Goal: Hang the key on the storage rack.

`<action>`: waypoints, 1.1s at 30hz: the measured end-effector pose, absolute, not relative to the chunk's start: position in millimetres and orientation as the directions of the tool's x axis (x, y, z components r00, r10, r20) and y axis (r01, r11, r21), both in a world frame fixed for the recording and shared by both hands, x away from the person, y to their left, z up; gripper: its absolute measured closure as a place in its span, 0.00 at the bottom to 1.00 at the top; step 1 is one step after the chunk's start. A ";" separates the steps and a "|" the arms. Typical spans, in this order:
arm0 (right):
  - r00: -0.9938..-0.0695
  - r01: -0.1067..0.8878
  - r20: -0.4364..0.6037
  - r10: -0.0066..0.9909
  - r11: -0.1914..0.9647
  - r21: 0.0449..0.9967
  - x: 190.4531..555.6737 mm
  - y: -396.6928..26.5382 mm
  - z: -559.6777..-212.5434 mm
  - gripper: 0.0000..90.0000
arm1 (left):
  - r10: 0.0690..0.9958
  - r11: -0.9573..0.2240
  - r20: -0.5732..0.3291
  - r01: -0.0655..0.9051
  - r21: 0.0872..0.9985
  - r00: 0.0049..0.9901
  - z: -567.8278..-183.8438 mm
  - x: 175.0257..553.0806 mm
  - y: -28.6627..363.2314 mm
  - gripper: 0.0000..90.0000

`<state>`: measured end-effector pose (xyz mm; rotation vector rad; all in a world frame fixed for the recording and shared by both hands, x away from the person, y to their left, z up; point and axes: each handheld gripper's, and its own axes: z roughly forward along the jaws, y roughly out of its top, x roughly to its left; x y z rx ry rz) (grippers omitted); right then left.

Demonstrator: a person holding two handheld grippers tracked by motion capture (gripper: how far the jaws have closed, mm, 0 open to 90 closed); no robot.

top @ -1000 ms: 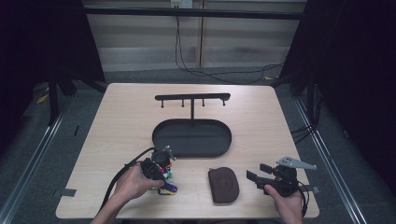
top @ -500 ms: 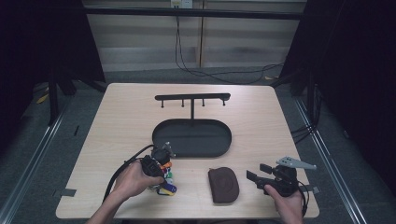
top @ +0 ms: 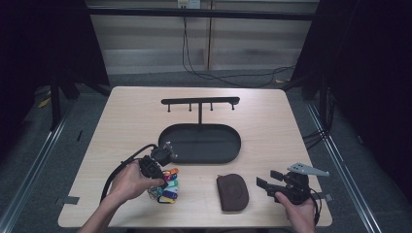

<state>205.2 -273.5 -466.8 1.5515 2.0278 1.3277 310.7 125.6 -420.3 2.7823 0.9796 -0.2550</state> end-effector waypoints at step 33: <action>-0.379 0.614 0.292 0.878 0.003 0.789 203.8 -274.4 -465.6 0.25 | 0.630 -0.765 -0.086 0.636 0.098 0.772 -368.7 319.0 142.2 0.98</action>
